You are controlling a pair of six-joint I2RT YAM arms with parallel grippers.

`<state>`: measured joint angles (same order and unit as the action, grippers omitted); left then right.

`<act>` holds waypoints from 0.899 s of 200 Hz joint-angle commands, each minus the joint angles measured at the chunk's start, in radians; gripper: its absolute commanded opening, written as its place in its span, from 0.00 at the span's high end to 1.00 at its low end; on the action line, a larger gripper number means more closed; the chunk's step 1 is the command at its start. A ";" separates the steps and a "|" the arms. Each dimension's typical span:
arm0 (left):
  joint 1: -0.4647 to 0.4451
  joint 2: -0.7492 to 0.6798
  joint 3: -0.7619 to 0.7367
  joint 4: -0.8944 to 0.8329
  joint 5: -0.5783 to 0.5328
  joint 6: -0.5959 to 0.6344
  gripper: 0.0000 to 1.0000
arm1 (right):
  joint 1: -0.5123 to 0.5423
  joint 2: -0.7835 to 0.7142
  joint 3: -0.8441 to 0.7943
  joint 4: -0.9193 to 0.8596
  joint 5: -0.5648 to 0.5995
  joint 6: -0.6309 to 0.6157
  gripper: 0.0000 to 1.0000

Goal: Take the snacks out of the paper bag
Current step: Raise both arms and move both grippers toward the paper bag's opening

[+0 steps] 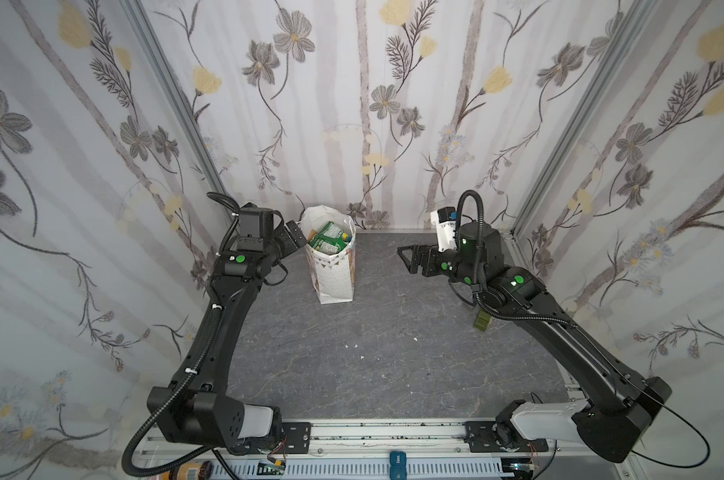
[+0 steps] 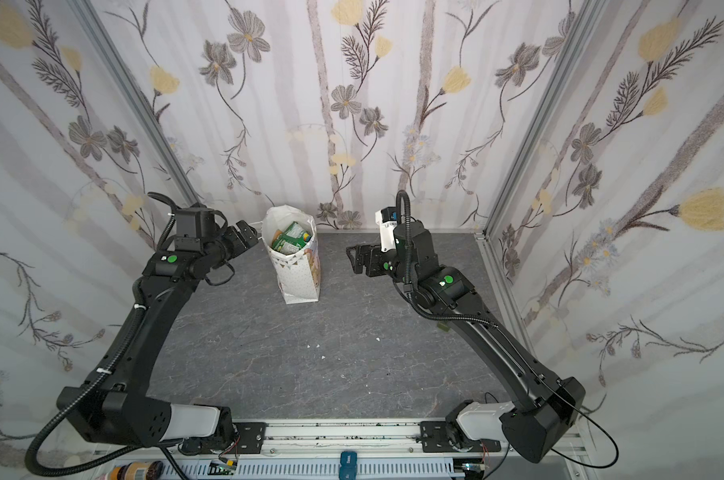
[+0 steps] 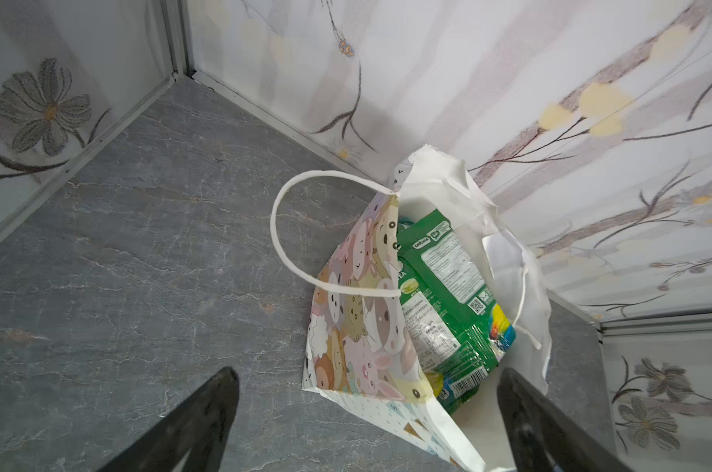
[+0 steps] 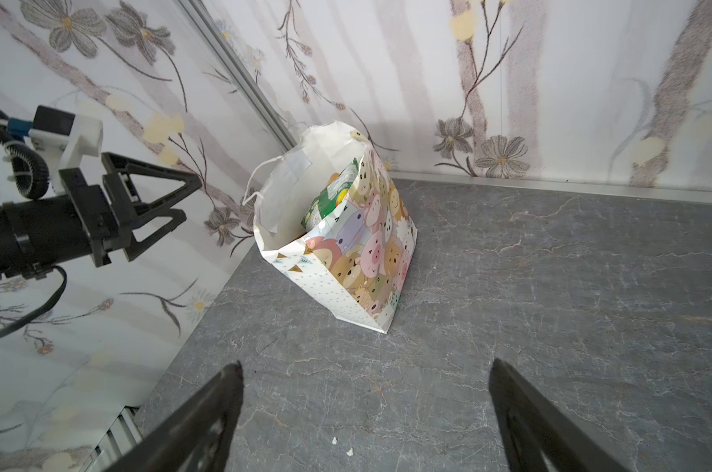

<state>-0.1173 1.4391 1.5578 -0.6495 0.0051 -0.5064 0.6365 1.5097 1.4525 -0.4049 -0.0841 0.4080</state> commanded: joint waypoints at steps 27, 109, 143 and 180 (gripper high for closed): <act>0.000 0.212 0.202 -0.165 0.000 0.082 0.05 | 0.041 0.169 0.114 0.001 -0.017 -0.013 0.06; -0.004 0.374 0.324 -0.221 0.070 0.142 0.38 | 0.057 0.582 0.499 0.072 -0.014 0.095 0.13; -0.004 0.412 0.366 -0.250 0.077 0.169 0.56 | 0.055 0.759 0.721 0.056 -0.005 0.119 0.16; -0.005 0.416 0.362 -0.227 0.094 0.166 0.69 | 0.034 0.852 0.783 0.078 0.053 0.152 0.23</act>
<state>-0.1230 1.8515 1.9114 -0.8745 0.0841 -0.3466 0.6834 2.3268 2.2154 -0.3565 -0.0845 0.5236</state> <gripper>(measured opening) 0.341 0.794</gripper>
